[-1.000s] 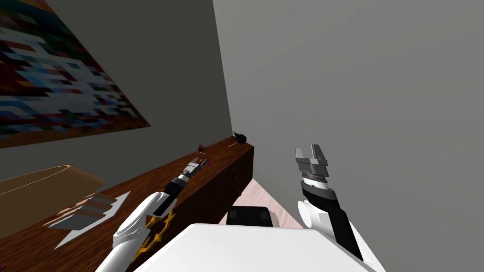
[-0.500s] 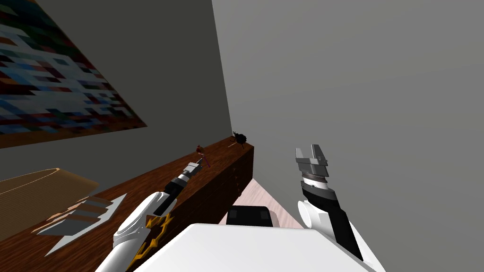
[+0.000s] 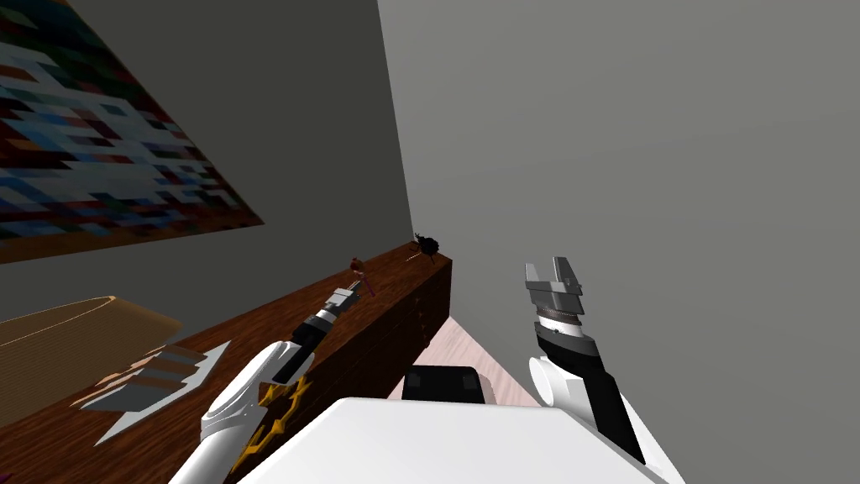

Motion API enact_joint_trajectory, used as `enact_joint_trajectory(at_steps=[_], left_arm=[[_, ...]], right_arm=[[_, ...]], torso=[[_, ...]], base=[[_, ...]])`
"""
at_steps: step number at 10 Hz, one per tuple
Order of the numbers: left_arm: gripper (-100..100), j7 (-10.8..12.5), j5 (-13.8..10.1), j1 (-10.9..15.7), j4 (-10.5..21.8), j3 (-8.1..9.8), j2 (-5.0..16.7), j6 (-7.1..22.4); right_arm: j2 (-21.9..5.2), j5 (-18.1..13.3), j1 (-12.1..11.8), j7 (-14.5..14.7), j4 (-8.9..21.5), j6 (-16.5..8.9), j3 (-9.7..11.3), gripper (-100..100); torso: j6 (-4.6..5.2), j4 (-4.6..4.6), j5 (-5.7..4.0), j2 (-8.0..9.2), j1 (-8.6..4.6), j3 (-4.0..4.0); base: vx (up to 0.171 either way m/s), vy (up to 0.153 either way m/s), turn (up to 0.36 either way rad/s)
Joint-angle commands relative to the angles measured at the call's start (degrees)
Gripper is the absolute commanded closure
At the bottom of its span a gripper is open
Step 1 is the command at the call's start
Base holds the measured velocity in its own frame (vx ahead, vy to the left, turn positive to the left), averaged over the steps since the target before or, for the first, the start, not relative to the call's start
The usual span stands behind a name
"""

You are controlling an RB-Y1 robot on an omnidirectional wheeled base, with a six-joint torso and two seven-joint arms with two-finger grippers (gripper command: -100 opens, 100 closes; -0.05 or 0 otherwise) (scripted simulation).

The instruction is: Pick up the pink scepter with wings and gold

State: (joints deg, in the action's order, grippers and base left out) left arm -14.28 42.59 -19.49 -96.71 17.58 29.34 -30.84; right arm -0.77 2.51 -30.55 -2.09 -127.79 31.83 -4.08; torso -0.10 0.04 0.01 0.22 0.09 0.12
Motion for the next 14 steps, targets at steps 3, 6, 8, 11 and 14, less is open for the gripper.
enact_joint_trajectory(at_steps=[3,6,8,11,14], left_arm=[[-100,0.19,-4.78,-0.94,-3.54,-0.44,0.18,3.66],[-100,-0.27,-7.85,-1.13,-5.45,-0.61,0.04,6.22],[-100,-1.99,-6.73,0.69,-2.86,-0.03,-0.97,6.27],[-100,-4.02,-4.09,1.85,0.94,-0.13,-2.85,3.74],[-100,-6.10,-1.05,3.06,4.91,-0.25,-4.86,0.72]], right_arm=[[0.00,0.00,0.02,0.00,0.00,0.00,0.00,0],[0.00,0.00,0.02,0.00,0.00,0.00,0.01,0],[0.00,0.00,0.01,0.00,0.01,0.00,0.01,0],[0.00,0.00,-0.02,0.00,0.00,0.00,0.01,0],[0.00,0.00,-0.02,0.00,0.00,0.00,0.00,0]], torso=[[0.00,0.12,0.03,0.51,0.10,0.30],[0.01,0.13,-0.01,0.51,-0.07,0.31],[0.04,0.07,-0.01,0.21,-0.06,0.15],[0.05,-0.11,-0.03,-0.58,-0.20,-0.32],[0.04,-0.12,-0.01,-0.61,-0.10,-0.34]], base=[[-0.198,0.035,0.070],[-0.176,0.008,0.054],[-0.034,0.001,-0.072],[0.089,-0.022,-0.060],[0.095,0.003,-0.063]])
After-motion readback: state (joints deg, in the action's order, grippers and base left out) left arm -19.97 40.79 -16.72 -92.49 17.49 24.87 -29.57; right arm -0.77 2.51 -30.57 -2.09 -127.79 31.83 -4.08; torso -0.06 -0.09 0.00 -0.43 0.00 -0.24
